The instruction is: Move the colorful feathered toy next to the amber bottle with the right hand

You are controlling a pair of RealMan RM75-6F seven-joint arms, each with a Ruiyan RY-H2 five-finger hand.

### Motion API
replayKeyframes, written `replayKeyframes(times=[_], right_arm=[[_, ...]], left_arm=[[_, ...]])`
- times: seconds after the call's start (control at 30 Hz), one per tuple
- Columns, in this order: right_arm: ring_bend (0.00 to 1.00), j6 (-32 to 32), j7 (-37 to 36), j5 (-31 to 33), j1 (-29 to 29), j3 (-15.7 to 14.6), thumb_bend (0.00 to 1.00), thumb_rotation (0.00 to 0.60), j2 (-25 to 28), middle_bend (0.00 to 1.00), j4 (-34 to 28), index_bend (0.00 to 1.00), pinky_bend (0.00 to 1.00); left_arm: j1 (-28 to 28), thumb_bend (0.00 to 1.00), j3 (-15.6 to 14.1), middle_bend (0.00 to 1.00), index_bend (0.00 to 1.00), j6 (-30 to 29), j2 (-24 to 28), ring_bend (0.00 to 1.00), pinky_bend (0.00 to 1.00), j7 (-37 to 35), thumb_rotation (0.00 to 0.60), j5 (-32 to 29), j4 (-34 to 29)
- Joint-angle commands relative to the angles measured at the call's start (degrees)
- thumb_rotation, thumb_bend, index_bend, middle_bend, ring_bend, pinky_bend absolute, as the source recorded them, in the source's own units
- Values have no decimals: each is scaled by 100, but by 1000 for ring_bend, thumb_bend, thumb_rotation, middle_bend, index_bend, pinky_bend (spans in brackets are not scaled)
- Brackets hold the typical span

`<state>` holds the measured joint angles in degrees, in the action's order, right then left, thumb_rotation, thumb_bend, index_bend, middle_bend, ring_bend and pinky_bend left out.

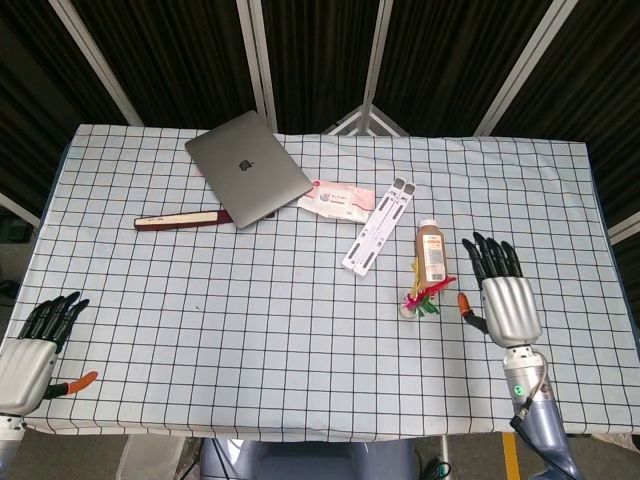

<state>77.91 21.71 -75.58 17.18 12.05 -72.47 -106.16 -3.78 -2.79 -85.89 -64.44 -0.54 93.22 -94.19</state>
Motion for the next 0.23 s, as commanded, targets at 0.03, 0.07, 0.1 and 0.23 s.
replayKeyframes(times=[0.03,0.07,0.1,0.23], right_arm=[[0,265,-76,-402,-383,-428,456,600,525,0,2,0,0],[0,375,-121,-558,-529,-590,449,600,685,0,103,0,0],[0,432,-151,-634,-603,-670,442,600,752,0,168,0,0],[0,840,-546,-1029,-1090,-1127,397,600,1017,0,630,0,0]], left_arm=[[4,0,15,0,0,-24,-9,0,0,18,600,0,32],[8,0,19,0,0,-31,-16,0,0,32,600,-4,46],[9,0,20,0,0,-34,-19,0,0,34,600,-5,47],[25,0,26,0,0,-91,-49,0,0,126,600,34,87]])
